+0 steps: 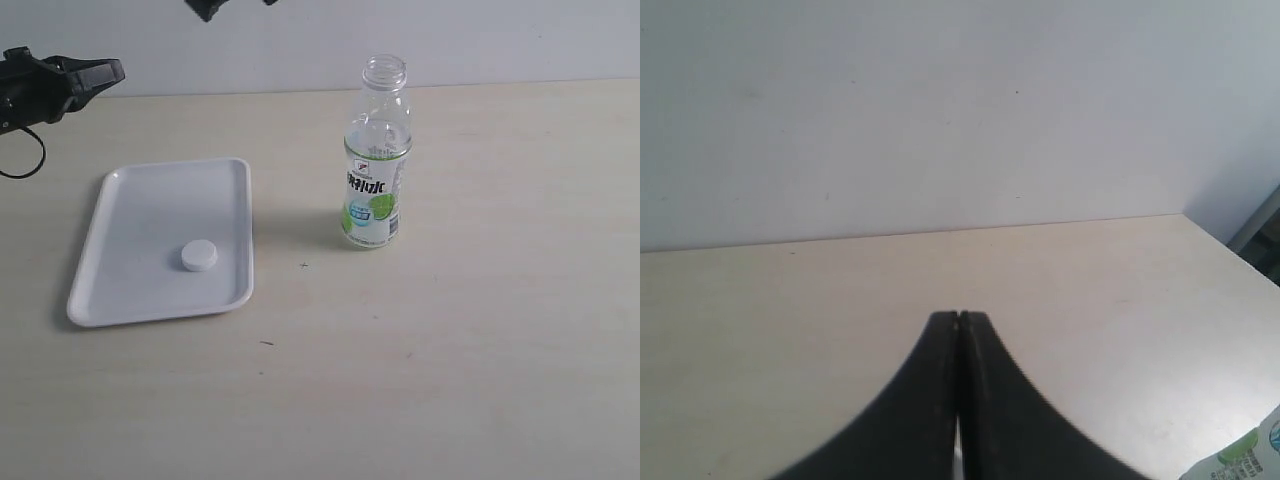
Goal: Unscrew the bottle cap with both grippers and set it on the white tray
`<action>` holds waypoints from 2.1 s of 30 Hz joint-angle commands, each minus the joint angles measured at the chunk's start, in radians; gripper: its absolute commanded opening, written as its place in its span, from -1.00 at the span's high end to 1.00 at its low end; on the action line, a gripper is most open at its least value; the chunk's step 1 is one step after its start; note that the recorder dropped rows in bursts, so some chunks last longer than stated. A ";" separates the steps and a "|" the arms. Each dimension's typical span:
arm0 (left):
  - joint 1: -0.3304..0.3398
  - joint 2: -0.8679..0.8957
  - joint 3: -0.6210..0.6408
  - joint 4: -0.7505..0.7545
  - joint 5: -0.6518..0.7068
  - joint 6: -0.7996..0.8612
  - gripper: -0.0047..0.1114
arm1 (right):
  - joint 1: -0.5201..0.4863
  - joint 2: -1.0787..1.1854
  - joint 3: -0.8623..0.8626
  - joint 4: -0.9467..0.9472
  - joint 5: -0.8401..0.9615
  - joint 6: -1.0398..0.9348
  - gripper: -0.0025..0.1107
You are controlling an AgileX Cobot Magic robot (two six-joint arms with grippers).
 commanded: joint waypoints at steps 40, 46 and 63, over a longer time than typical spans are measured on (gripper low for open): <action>-0.047 -0.049 0.061 -0.016 -0.045 0.125 0.92 | 0.001 -0.892 1.160 -0.434 -0.280 1.106 0.96; -0.136 -0.181 0.161 -0.203 0.149 0.294 0.92 | 0.001 -0.892 1.160 -0.434 -0.280 1.106 0.96; -0.374 -0.514 0.564 -0.846 0.098 0.876 0.92 | 0.001 -0.892 1.160 -0.434 -0.280 1.106 0.96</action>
